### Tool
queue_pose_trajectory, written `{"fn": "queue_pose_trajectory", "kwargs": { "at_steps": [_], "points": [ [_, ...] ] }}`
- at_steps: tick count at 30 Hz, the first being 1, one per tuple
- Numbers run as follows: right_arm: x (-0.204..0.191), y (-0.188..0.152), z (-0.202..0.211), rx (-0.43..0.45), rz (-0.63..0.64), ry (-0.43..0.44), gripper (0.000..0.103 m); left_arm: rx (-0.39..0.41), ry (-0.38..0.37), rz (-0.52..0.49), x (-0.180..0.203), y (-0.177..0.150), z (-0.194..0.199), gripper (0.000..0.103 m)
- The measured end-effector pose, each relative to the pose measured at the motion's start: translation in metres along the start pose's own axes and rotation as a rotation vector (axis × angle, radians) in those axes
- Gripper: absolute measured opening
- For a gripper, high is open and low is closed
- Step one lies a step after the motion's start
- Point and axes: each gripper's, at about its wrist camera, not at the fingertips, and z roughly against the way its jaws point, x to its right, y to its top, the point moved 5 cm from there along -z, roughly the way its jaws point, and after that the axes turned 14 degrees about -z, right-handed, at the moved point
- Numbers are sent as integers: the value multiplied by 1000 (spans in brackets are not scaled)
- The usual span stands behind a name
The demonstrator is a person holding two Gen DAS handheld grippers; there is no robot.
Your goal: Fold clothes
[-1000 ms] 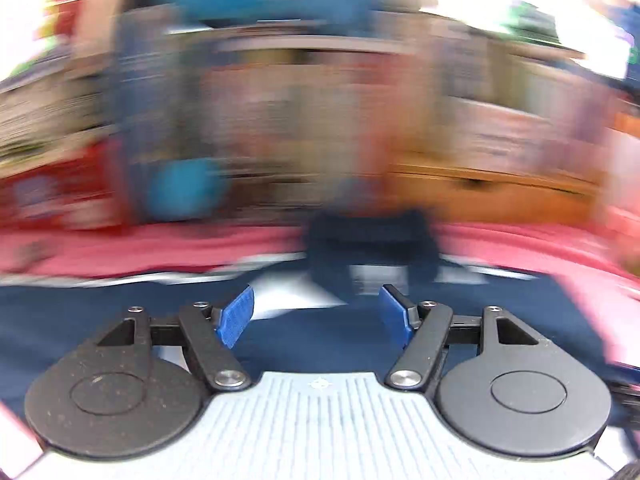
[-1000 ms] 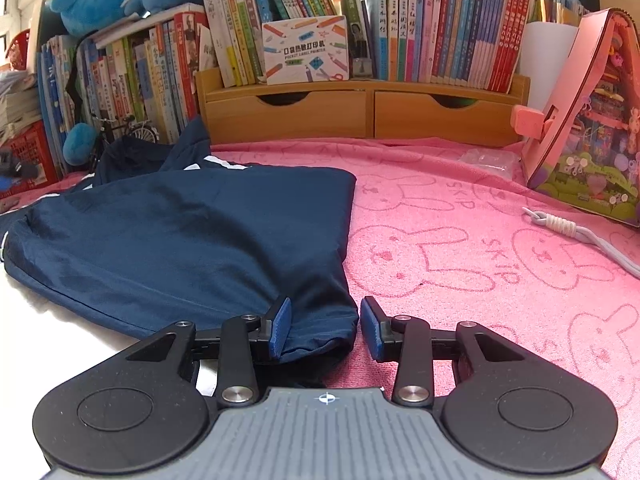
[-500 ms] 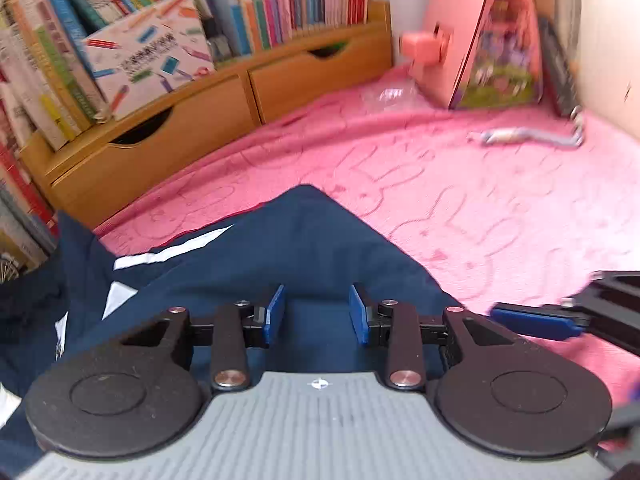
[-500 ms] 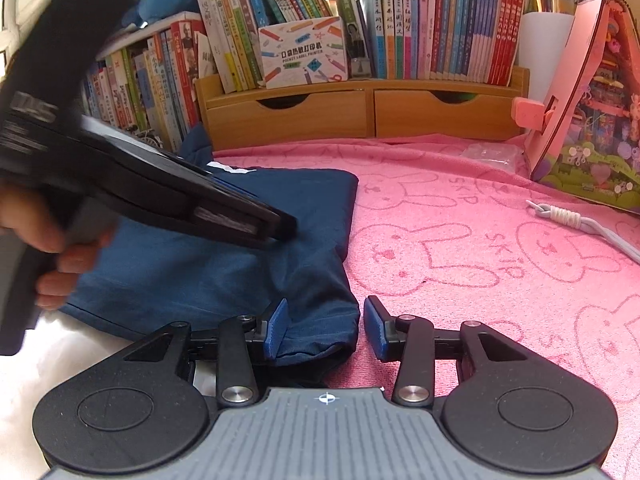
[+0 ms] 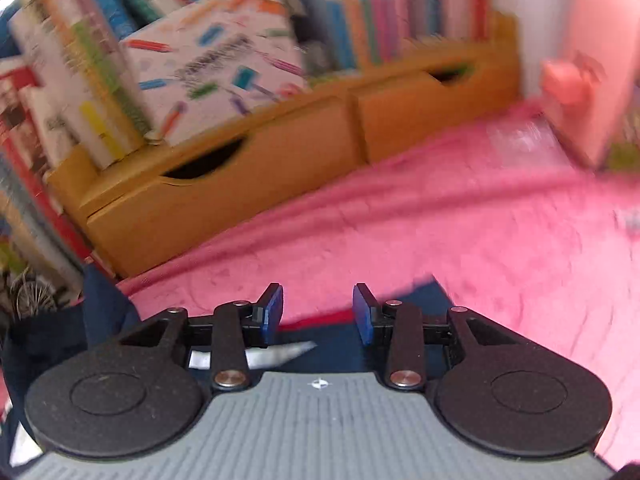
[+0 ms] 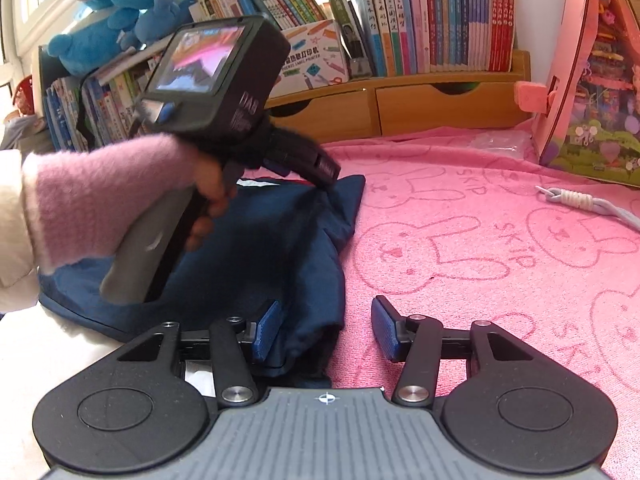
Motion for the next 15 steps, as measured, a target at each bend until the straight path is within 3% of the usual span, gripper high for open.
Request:
{"fn": "queue_pose_trajectory", "kwargs": {
  "at_steps": [3,5,7,8,9,11,15],
  "points": [
    [2,1,1,-2,-21,20,52,121,-66,48,-7,7,34,42],
    [4,1,2,-3,-37,32,52,152,-141,-13,1,3,56,43],
    [6,1,3,-2,-55,45,52,128,-174,-141,17,-8,70,53],
    [7,2,4,-1,-64,51,52,115,-190,-206,24,-14,77,64],
    [8,2,4,-1,-74,57,52,83,-198,-221,30,-17,77,70],
    [11,2,6,0,-100,73,52,15,-211,-244,40,-25,77,72],
    [14,2,7,0,-134,97,52,-130,-240,-98,48,-18,53,84]
  ]
}}
